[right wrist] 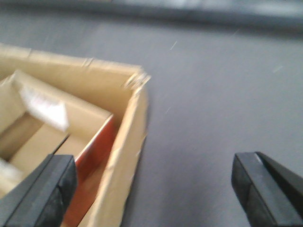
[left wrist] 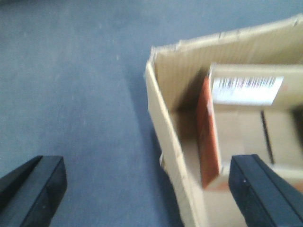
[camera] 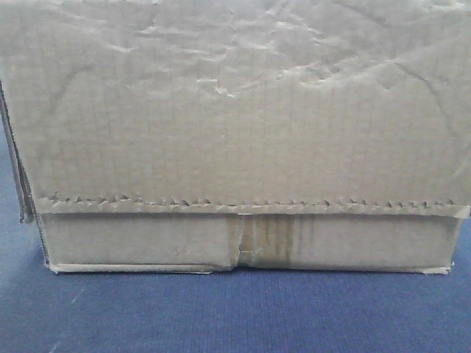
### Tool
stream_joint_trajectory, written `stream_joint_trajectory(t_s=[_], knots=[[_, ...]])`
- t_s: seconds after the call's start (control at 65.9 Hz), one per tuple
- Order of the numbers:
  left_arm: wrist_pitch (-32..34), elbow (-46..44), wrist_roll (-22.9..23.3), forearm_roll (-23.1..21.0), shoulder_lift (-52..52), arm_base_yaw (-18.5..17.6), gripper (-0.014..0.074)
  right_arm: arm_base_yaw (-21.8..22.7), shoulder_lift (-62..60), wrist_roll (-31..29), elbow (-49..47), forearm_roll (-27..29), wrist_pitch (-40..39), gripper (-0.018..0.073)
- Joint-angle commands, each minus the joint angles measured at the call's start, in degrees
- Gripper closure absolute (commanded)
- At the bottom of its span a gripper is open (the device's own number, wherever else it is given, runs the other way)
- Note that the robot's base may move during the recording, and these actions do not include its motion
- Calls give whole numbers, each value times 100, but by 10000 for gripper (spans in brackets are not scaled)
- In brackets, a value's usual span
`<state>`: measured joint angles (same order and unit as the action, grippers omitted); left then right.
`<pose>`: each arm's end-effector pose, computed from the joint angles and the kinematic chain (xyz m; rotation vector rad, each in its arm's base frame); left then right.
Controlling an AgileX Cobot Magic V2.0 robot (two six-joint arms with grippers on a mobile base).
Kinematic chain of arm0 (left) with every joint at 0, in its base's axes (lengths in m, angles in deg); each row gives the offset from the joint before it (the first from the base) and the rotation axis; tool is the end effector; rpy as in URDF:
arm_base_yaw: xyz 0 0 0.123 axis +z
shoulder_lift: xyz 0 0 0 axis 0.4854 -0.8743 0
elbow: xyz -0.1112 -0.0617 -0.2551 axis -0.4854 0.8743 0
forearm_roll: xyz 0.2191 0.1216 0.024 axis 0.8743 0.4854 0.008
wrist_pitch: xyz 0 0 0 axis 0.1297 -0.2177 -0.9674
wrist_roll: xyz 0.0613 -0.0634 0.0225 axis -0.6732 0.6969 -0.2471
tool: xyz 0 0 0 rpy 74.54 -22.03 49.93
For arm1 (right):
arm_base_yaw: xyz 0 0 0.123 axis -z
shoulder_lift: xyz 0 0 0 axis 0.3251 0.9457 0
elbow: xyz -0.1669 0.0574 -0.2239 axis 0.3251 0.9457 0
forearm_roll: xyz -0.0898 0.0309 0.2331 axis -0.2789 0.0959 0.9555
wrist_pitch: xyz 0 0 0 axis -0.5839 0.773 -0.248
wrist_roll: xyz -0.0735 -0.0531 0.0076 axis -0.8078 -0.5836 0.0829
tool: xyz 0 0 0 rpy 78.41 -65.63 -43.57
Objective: Stack two boxes on right shelf middle
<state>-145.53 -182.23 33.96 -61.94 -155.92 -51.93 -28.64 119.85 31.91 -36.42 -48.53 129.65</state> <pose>0.2759 -0.0950 0.4799 0.2828 2.2794 0.0201 0.1879 0.0434 0.4633 -0.2742 2.0794 0.2169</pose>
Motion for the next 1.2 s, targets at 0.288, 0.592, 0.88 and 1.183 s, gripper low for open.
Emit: stream_joint_trajectory(t_s=[0.288, 0.592, 0.88, 1.183], knots=[[529, 1682, -62, -1133, 36, 355, -3, -478, 1317, -2, -481, -52, 1255, -9], [605, 1922, -62, -1202, -317, 500, -3, -548, 1935, -2, -481, -4, 1343, -9], [656, 1930, -62, -1301, -623, 500, -3, -548, 2401, -2, -474, -4, 1366, -9], [684, 1930, -62, -1301, -858, 500, -3, -548, 2948, -2, -474, -4, 1215, 49]])
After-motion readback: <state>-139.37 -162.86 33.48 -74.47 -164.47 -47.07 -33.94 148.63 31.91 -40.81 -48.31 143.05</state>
